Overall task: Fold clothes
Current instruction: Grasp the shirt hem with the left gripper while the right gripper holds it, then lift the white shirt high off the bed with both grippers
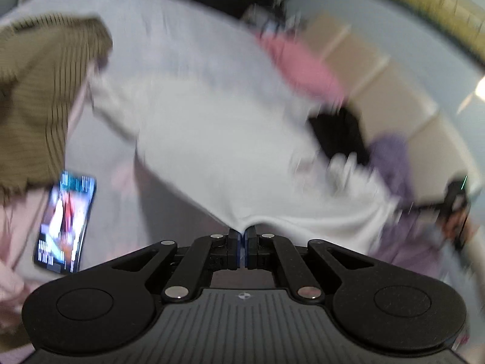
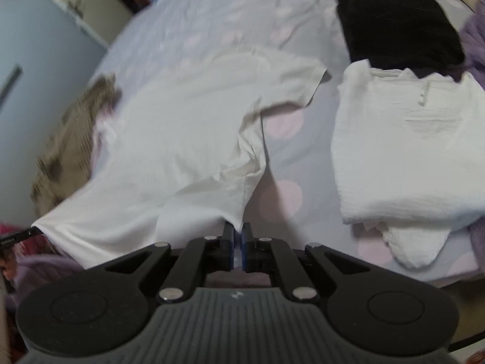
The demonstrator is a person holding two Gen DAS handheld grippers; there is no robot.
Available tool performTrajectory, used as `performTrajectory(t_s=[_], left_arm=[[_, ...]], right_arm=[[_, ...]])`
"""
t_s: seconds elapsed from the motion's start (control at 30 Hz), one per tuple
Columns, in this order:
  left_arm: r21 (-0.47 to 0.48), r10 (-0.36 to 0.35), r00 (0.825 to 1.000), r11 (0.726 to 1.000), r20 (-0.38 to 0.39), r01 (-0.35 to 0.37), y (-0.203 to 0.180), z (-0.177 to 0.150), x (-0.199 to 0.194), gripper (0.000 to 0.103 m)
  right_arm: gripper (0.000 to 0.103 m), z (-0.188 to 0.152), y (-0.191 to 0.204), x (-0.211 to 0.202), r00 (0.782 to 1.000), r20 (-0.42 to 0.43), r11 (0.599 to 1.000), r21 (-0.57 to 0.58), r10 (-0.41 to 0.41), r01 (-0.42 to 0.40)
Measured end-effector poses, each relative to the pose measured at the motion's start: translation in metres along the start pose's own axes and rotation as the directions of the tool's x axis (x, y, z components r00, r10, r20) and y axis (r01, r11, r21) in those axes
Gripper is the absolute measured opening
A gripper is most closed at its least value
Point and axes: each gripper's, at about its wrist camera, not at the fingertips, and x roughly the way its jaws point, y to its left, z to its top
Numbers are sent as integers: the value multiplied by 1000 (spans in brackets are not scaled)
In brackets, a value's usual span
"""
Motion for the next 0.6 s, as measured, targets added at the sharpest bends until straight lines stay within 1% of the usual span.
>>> performTrajectory(t_s=[0.07, 0.1, 0.13, 0.17, 0.2, 0.23, 0.27, 0.33, 0.4, 0.43, 0.47, 0.5, 0.6], left_arm=[[-23, -42, 995, 999, 91, 45, -4, 10, -11, 0], [-33, -67, 989, 997, 130, 72, -4, 18, -14, 0], [-33, -88, 982, 995, 169, 95, -7, 27, -20, 0], [-32, -109, 972, 992, 207, 118, -10, 36, -26, 0], [-21, -130, 960, 990, 248, 139, -14, 46, -31, 0], [-14, -154, 943, 986, 294, 166, -22, 58, -34, 0], [-1, -187, 923, 980, 338, 198, -29, 69, -40, 0], [54, -233, 875, 971, 424, 232, -42, 93, -56, 0], [97, -254, 826, 966, 503, 238, -58, 114, -73, 0], [112, -265, 799, 963, 540, 244, -66, 124, -82, 0], [126, -274, 779, 961, 564, 247, -73, 132, -88, 0], [140, -282, 759, 959, 587, 248, -81, 142, -97, 0], [182, -288, 710, 957, 642, 224, -107, 159, -120, 0]], right_arm=[[5, -4, -2, -17, 997, 68, 998, 40, 40, -43], [5, -5, -4, -27, 990, 122, 995, 63, 72, -80], [5, -6, -6, -38, 974, 194, 987, 86, 119, -138], [5, -5, -7, -49, 951, 262, 975, 103, 163, -195], [5, -3, -6, -60, 923, 330, 963, 107, 199, -246], [5, 1, -1, -72, 893, 391, 956, 90, 223, -279], [5, 6, 7, -85, 863, 445, 954, 60, 239, -295], [5, 15, 24, -112, 795, 543, 948, -7, 272, -320], [5, 25, 44, -140, 725, 619, 942, -82, 303, -324], [5, 29, 56, -154, 686, 655, 940, -121, 317, -319], [5, 33, 67, -168, 649, 685, 937, -154, 330, -314], [5, 37, 77, -182, 617, 709, 934, -179, 340, -309], [5, 43, 107, -220, 527, 768, 929, -257, 364, -267]])
